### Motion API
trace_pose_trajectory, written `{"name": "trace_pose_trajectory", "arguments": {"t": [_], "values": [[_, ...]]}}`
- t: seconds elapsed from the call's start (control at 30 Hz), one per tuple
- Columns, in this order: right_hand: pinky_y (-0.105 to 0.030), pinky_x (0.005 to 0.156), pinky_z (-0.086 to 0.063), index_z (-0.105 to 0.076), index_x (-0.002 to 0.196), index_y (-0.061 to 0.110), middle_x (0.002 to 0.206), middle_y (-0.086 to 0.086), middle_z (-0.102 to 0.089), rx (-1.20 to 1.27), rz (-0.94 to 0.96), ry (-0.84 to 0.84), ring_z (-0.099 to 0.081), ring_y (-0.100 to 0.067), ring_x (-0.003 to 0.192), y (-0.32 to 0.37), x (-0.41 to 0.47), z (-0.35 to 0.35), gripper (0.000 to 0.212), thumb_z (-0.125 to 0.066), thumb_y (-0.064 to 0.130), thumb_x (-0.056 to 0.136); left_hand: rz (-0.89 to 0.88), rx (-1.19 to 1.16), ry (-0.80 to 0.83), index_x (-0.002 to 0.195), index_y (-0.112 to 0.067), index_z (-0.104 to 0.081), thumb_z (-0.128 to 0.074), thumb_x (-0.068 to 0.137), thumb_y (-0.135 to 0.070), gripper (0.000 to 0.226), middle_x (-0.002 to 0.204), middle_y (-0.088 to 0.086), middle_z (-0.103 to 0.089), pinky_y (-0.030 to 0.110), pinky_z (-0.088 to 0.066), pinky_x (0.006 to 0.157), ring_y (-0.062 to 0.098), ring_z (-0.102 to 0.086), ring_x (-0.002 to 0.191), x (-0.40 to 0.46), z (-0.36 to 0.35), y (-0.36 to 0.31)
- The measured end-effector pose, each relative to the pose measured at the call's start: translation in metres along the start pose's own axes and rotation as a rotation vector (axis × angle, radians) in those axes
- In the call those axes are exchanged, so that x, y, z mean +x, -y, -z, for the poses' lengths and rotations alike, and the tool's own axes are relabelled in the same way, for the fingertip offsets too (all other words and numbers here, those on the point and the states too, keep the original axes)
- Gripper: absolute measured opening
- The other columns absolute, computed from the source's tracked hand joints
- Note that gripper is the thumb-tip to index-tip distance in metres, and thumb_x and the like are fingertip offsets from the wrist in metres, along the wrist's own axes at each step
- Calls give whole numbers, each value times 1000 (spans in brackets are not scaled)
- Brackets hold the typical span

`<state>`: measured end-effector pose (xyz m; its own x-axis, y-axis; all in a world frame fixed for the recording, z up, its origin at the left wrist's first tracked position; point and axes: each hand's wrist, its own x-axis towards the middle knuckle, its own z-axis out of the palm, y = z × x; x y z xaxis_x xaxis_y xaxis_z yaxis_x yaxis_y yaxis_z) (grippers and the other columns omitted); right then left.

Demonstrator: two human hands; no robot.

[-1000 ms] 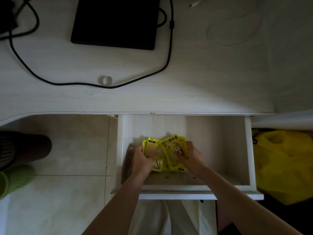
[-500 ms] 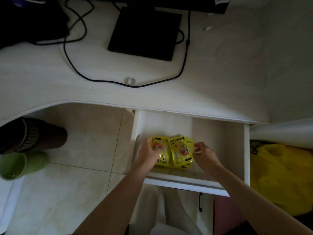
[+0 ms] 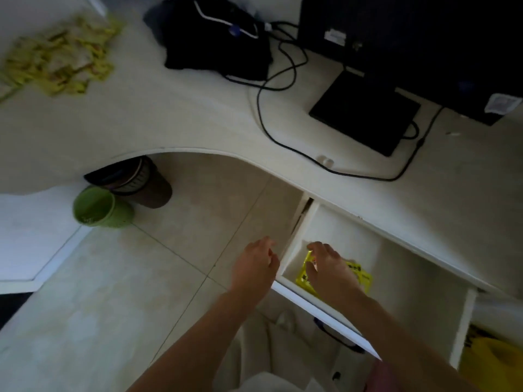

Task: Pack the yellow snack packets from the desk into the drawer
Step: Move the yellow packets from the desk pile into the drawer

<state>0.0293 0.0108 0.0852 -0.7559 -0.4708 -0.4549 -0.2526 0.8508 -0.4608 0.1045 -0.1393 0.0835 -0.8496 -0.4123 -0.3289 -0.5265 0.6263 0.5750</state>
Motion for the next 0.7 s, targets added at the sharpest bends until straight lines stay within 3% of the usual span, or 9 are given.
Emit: {"name": "trace_pose_trajectory", "arguments": {"t": [0.17, 0.27, 0.47, 0.7], "values": [[-39, 92, -48, -48, 125, 16, 125, -5, -51, -162, 164, 44, -53, -25, 115, 82, 4, -22, 42, -31, 31, 91, 65, 32, -143, 121, -25, -55, -49, 95, -27, 27, 108, -6, -63, 27, -51, 83, 10, -60, 96, -26, 52, 56], [-36, 94, -46, -45, 129, 16, 128, -5, -49, -142, 192, 63, -51, -25, 117, 135, 3, -37, 36, -43, 24, 94, 92, 65, -210, 123, -25, -55, -48, 95, -29, 29, 111, -7, -62, 26, -51, 85, 8, -59, 98, -40, 91, 94], [-30, 87, -47, -42, 130, 18, 127, -3, -50, -169, 299, 62, -54, -20, 108, 234, 3, -83, 34, -41, 26, 96, 145, 125, -330, 121, -24, -57, -51, 94, -28, 28, 108, -7, -65, 26, -51, 84, 10, -58, 100, -58, 166, 176], [-33, 95, -45, -41, 134, 19, 127, 0, -52, -257, 465, 42, -52, -18, 111, 335, 22, -125, 39, -42, 27, 96, 157, 193, -325, 123, -26, -54, -46, 96, -32, 29, 113, -9, -62, 25, -48, 86, 9, -54, 104, -55, 228, 238]]}}
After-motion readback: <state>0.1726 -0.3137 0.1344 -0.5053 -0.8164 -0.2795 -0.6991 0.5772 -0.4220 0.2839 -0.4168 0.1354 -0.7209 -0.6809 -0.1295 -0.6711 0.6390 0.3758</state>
